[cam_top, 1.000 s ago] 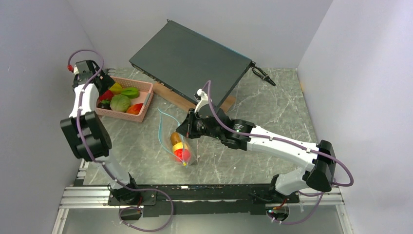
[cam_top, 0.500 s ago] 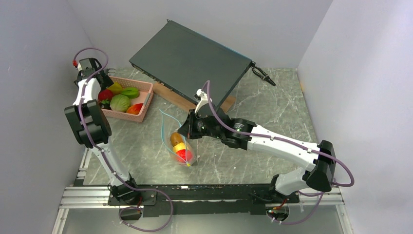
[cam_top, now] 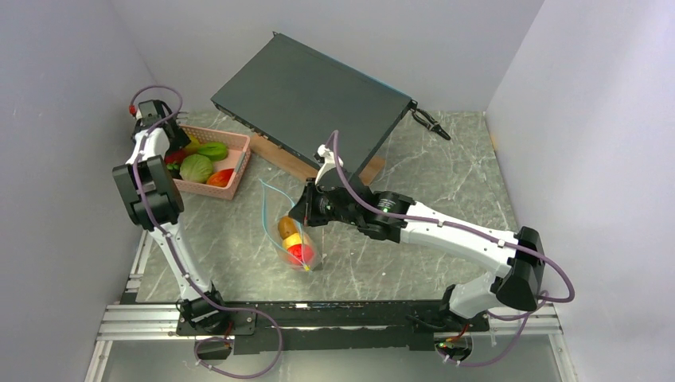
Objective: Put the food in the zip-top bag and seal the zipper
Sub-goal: Pick up the fake fruit from the bin.
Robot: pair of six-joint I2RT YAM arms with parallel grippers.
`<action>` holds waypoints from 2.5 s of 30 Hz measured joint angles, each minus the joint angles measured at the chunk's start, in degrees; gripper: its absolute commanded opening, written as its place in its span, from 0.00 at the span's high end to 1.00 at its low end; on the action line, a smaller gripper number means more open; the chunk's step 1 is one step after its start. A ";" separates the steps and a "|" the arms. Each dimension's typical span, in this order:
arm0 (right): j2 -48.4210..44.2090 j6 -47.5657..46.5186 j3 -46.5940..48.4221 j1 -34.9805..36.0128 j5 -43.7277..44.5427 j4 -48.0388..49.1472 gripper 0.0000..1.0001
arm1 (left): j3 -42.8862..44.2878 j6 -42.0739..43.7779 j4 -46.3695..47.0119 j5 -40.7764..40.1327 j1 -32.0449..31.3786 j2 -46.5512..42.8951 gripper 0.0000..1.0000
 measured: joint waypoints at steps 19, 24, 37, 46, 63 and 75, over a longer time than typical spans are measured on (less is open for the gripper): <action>0.52 0.02 0.22 0.00 0.04 0.02 1.00 | 6.47 -6.80 -3.37 1.81 0.02 4.79 0.30; 0.52 0.04 0.20 0.00 0.02 0.33 1.00 | -0.42 -8.68 0.24 1.88 0.02 0.83 0.41; 0.09 0.24 -1.57 0.00 -0.31 2.56 1.00 | -22.88 -10.71 2.91 3.21 -0.87 -15.15 0.43; -0.52 0.24 -3.26 0.02 -0.15 3.61 1.00 | -27.89 -10.51 -1.57 7.50 -1.11 -24.24 0.51; -1.27 0.22 -3.80 0.07 -0.24 3.89 1.00 | -34.47 -7.34 -3.98 10.12 -1.25 -36.72 0.50; -4.02 0.02 -5.95 0.04 0.68 4.26 1.00 | -19.63 -4.22 -6.45 10.21 -1.49 -20.61 0.01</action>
